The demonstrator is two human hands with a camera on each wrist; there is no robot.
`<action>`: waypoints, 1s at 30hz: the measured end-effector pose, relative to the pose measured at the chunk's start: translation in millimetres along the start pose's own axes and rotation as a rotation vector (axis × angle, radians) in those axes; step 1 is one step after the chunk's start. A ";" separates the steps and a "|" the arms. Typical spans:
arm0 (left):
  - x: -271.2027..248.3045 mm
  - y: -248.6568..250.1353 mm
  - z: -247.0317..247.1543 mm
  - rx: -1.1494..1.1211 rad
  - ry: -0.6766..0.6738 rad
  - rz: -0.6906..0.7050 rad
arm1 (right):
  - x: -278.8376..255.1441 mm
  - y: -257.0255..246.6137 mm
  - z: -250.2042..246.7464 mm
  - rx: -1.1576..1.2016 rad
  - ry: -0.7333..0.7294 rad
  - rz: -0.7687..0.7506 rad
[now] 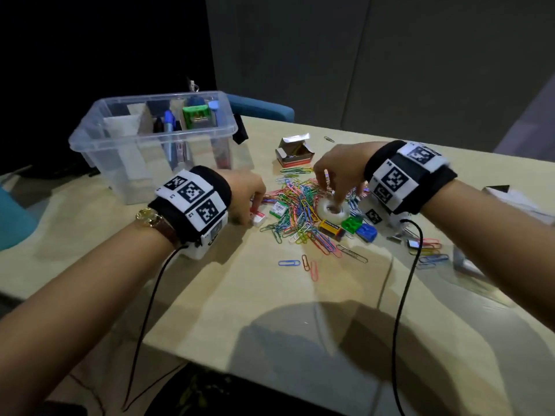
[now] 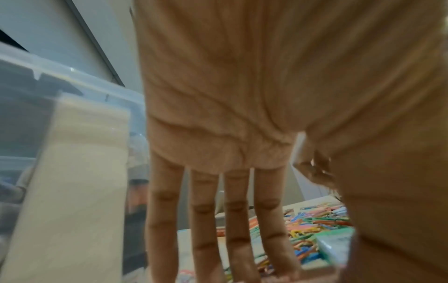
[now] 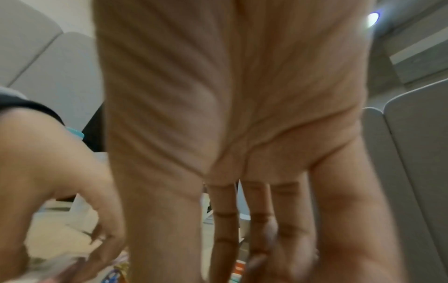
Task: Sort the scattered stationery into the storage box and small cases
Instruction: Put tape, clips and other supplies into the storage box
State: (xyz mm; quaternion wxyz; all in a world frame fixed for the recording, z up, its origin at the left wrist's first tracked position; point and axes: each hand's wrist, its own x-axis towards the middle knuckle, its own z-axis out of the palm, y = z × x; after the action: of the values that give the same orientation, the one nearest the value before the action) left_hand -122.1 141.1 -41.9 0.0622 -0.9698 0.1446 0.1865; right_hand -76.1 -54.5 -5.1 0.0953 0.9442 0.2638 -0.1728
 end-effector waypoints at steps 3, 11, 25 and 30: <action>1.9 -5.1 -1.5 -0.013 -0.001 -0.021 | -5.3 -1.1 -0.2 0.176 -0.044 -0.028; 6.9 3.5 -16.7 -0.224 0.080 0.020 | -15.7 -19.6 17.3 0.063 -0.084 -0.043; -11.1 -2.0 -47.5 -0.758 0.445 0.205 | -33.7 -38.7 20.7 -0.285 0.051 -0.143; -40.7 -38.4 -80.9 -0.930 0.625 0.203 | -21.5 -20.6 -13.6 0.068 0.066 -0.195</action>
State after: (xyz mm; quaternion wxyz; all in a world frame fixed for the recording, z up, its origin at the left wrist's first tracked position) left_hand -118.8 174.0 50.8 -0.4351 -0.8856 0.1512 -0.0602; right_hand -100.5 -43.5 13.8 0.0370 0.9219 0.3515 -0.1587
